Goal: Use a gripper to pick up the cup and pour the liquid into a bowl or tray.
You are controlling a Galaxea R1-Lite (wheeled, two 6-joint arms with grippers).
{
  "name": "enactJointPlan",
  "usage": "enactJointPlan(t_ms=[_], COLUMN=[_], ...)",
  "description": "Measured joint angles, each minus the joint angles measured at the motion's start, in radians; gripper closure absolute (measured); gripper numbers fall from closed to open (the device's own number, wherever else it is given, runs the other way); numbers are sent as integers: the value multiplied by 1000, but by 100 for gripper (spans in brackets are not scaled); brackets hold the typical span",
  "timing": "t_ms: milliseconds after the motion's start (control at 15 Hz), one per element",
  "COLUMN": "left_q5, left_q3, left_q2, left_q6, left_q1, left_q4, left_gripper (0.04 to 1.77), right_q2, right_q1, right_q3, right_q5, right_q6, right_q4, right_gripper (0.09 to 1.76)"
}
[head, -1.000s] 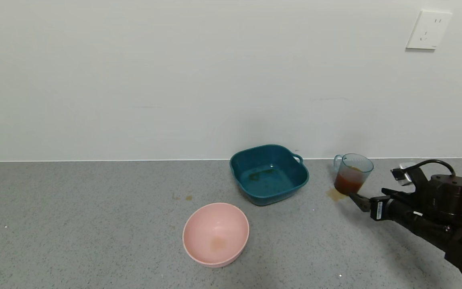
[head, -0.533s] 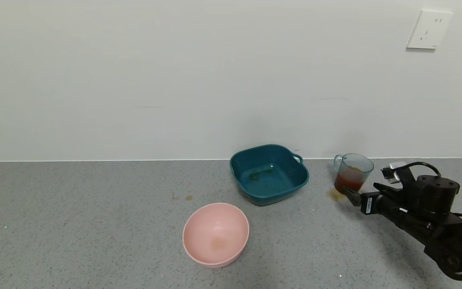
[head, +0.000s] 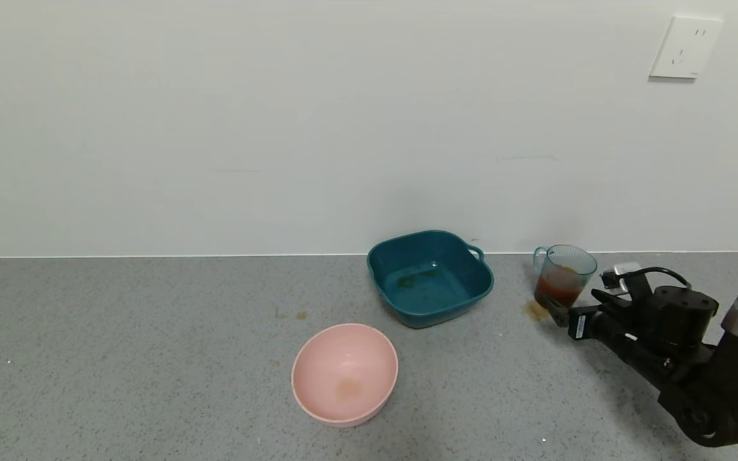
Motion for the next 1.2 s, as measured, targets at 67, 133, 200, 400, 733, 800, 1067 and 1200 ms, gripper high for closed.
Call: enactJointPlan(t_ms=[67, 133, 200, 400, 733, 800, 1067, 1200], left_q5=[0, 0, 0, 0, 0, -1, 0, 0], left_q3=[0, 0, 0, 0, 0, 0, 0, 0], left_q2=[0, 0, 0, 0, 0, 0, 0, 0], left_q6=[0, 0, 0, 0, 0, 0, 0, 0], left_q1=[0, 0, 0, 0, 0, 0, 0, 0], left_q4=[0, 0, 0, 0, 0, 0, 0, 0], left_gripper=[9, 9, 9, 9, 9, 9, 9, 9], right_q2=[15, 29, 42, 67, 92, 98, 121, 133], right_q1=[0, 0, 0, -1, -1, -1, -1, -1], right_q3=[-4, -6, -9, -26, -87, -102, -149, -171], right_q5=[0, 0, 0, 1, 1, 1, 1, 1], right_q6=[0, 0, 1, 4, 4, 4, 8, 10], right_q4=[-21, -41, -54, -56, -56, -56, -56, -56], right_gripper=[14, 14, 14, 14, 14, 14, 14, 14])
